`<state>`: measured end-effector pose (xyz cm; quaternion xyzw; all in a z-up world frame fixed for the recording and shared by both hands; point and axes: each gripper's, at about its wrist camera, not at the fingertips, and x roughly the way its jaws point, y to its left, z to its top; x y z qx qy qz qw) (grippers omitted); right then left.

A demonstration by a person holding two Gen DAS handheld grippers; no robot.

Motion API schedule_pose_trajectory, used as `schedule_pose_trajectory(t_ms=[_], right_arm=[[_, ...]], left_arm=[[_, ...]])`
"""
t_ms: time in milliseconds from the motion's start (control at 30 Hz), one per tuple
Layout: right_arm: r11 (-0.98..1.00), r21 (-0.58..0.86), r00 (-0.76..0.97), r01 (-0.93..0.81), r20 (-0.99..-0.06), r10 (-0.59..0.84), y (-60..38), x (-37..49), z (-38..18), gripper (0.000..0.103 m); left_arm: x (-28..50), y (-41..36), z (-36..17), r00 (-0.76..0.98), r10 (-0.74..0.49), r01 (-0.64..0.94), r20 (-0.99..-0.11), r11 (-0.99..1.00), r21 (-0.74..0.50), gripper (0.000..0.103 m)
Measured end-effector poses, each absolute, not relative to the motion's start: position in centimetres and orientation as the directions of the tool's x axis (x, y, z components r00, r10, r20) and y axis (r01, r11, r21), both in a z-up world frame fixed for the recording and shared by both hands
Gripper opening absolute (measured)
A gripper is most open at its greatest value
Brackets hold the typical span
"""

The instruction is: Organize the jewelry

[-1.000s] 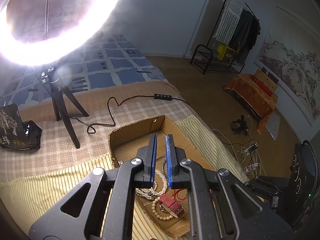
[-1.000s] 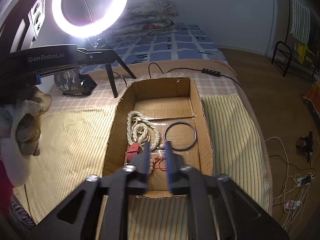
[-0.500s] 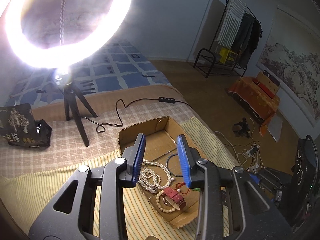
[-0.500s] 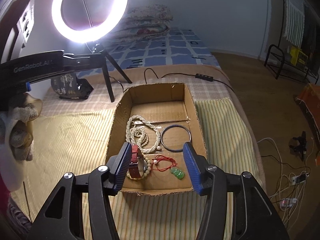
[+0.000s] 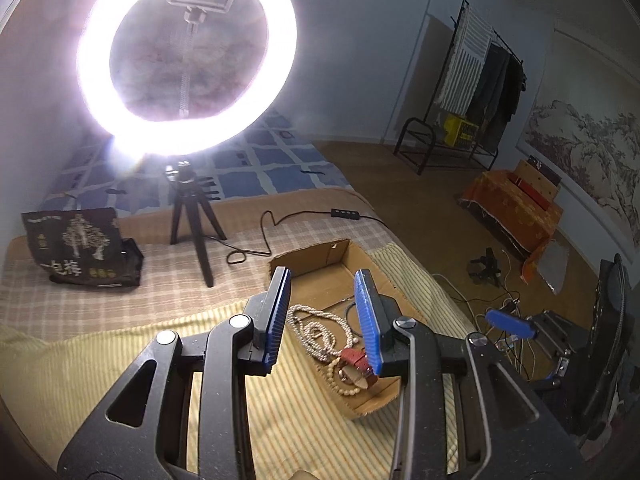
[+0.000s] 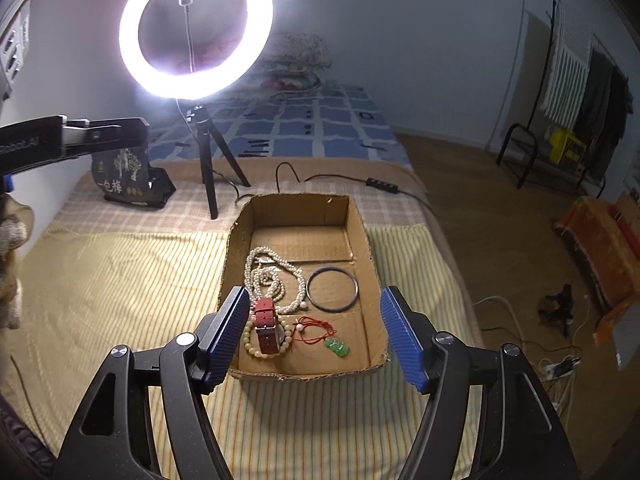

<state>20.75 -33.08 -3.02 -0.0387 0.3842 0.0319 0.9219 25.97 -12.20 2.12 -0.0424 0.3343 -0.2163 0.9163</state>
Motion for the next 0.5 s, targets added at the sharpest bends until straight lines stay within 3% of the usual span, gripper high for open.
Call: schedule_pose_trajectory(t_ms=[100,267,400,500], right_arm=[[0.995,-0.07,0.72,-0.076,-0.694,0.006,-32.6,19.9,-2.3,0.07],[0.995,-0.075,0.736,-0.065,-0.677,-0.003,-32.0,18.8,-1.4,0.071],[0.995,-0.096,0.754,-0.041,-0.656,-0.032,-31.5,17.7,-0.8,0.08],[0.994,-0.105,0.769,-0.026,-0.638,-0.047,-31.3,16.9,-0.5,0.08]], left_arm=[[24.5,-11.1,2.8,0.701,-0.416,0.358,-0.579,0.908,-0.219,0.049],[21.9,-9.8,3.8,0.725,-0.392,0.352,-0.566,0.918,-0.186,0.051],[19.7,-9.2,3.9,0.747,-0.376,0.347,-0.548,0.924,-0.16,0.073],[18.3,-8.8,3.5,0.752,-0.372,0.344,-0.544,0.926,-0.158,0.074]])
